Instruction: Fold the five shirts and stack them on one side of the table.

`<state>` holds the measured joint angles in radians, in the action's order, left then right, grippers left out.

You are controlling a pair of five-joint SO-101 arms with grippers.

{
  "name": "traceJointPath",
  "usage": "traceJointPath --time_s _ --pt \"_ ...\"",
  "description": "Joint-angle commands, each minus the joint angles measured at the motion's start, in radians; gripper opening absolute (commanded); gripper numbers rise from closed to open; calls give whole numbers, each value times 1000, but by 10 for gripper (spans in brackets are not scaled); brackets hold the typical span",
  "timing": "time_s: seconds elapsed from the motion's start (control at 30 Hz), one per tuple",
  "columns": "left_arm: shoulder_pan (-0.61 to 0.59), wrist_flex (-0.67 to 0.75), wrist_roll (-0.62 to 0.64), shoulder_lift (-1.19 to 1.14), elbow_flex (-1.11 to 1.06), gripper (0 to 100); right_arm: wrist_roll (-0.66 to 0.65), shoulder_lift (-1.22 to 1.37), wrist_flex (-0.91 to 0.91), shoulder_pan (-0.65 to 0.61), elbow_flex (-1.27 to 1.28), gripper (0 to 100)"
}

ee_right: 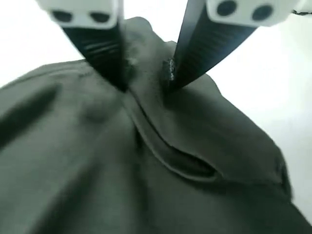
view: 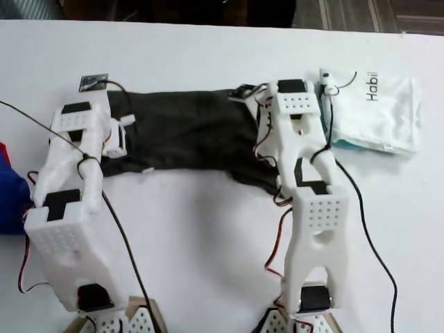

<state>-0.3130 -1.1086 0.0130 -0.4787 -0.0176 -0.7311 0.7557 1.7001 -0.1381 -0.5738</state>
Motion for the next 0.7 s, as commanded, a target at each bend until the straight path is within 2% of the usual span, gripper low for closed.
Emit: traceJointPath --time_s 0.0,0.23,0.57,0.67 --pt "-29 38 -6 5 -1 168 5 -16 -7 27 -31 18" --pt "-29 38 -6 5 -1 168 5 -36 39 59 -157 20" --pt "-29 38 -6 5 -1 168 -5 -77 41 42 -270 24" --pt "-29 38 -6 5 -1 168 -69 -64 41 31 -324 24"
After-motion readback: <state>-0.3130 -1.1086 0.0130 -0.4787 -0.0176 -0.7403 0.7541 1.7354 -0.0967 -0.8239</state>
